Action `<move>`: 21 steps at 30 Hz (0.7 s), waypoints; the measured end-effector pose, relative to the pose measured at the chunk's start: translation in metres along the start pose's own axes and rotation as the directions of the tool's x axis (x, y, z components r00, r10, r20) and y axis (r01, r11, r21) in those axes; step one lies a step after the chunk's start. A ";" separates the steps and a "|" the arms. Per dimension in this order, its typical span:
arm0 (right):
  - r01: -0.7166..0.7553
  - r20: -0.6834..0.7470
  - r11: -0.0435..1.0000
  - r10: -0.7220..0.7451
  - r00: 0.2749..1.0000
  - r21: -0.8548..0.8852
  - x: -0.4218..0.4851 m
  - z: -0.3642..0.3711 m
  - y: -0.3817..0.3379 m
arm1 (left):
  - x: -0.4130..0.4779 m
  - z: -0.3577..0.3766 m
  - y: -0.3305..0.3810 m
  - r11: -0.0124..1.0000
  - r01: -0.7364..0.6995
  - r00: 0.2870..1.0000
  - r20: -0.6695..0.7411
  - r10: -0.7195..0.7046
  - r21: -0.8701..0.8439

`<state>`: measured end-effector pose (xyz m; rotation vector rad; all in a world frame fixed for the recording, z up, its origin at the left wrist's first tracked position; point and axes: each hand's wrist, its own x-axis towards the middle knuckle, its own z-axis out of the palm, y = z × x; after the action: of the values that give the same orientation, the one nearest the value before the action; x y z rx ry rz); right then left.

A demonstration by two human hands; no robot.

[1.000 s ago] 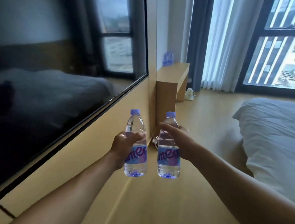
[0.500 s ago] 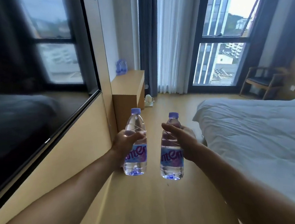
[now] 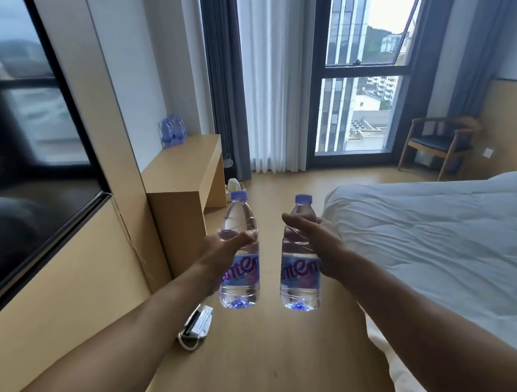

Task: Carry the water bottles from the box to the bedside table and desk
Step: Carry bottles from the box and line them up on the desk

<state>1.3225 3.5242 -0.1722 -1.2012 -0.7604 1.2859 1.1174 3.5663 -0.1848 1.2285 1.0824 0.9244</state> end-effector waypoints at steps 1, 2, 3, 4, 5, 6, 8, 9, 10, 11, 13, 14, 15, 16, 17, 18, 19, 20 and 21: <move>-0.007 -0.015 1.000 0.007 1.000 -0.008 0.014 -0.006 -0.005 | 0.016 0.007 0.003 1.000 0.004 1.000 0.007 -0.004 -0.002; -0.016 -0.026 1.000 0.015 1.000 -0.013 0.027 -0.011 -0.009 | 0.030 0.013 0.005 1.000 0.005 1.000 0.019 -0.005 -0.004; -0.024 -0.027 1.000 0.024 0.999 -0.010 0.042 -0.016 -0.013 | 0.045 0.019 0.007 1.000 0.008 0.999 0.032 -0.008 0.001; -0.028 -0.026 1.000 0.028 0.999 -0.009 0.057 -0.022 -0.016 | 0.060 0.023 0.008 1.000 0.009 0.999 0.041 -0.010 0.011; -0.031 -0.025 0.999 0.030 0.999 -0.011 0.072 -0.025 -0.020 | 0.077 0.027 0.009 1.000 0.008 0.999 0.044 -0.009 0.022; -0.034 -0.031 0.999 0.034 0.999 -0.017 0.087 -0.029 -0.024 | 0.096 0.030 0.011 1.000 0.009 0.999 0.043 -0.010 0.027; -0.034 -0.048 0.999 0.032 0.998 -0.031 0.120 -0.034 -0.030 | 0.134 0.036 0.012 1.000 0.015 0.999 0.051 -0.016 0.025; -0.034 -0.059 0.999 0.032 0.998 -0.033 0.137 -0.036 -0.033 | 0.153 0.039 0.014 0.999 0.018 0.998 0.061 -0.020 0.030; -0.033 -0.071 0.999 0.032 0.997 -0.024 0.154 -0.037 -0.037 | 0.173 0.042 0.015 0.999 0.020 0.997 0.071 -0.022 0.035; -0.032 -0.080 0.999 0.031 0.996 -0.008 0.171 -0.038 -0.041 | 0.195 0.043 0.017 0.999 0.019 0.996 0.081 -0.022 0.036; -0.026 -0.093 1.000 0.028 0.995 0.017 0.206 -0.038 -0.050 | 0.237 0.046 0.022 0.999 0.016 0.995 0.099 -0.020 0.042; -0.029 -0.102 0.999 0.030 0.994 0.015 0.223 -0.038 -0.056 | 0.257 0.048 0.025 0.999 0.020 0.994 0.108 -0.025 0.048; -0.034 -0.117 0.999 0.035 0.992 0.009 0.238 -0.038 -0.062 | 0.277 0.049 0.028 0.998 0.028 0.993 0.116 -0.034 0.053; -0.036 -0.137 0.999 0.037 0.990 0.004 0.253 -0.038 -0.066 | 0.295 0.050 0.032 0.998 0.034 0.991 0.127 -0.042 0.060; -0.032 -0.156 0.999 0.033 0.987 0.006 0.269 -0.039 -0.071 | 0.314 0.050 0.035 0.997 0.032 0.989 0.141 -0.041 0.067; -0.023 -0.175 1.000 0.024 0.984 0.010 0.284 -0.040 -0.075 | 0.333 0.051 0.038 0.997 0.023 0.987 0.157 -0.034 0.072; -0.017 -0.198 1.000 0.020 0.980 0.016 0.299 -0.041 -0.078 | 0.352 0.052 0.041 0.997 0.016 0.985 0.170 -0.030 0.080; -0.017 -0.219 1.000 0.021 0.975 0.021 0.314 -0.043 -0.082 | 0.369 0.055 0.043 0.996 0.017 0.983 0.179 -0.032 0.087; -0.021 -0.232 0.999 0.026 0.972 0.025 0.327 -0.046 -0.086 | 0.385 0.058 0.045 0.996 0.022 0.982 0.184 -0.037 0.084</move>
<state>1.4520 3.8403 -0.1648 -1.3189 -0.5608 1.1447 1.2716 3.9270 -0.1889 1.3352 0.9946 0.7329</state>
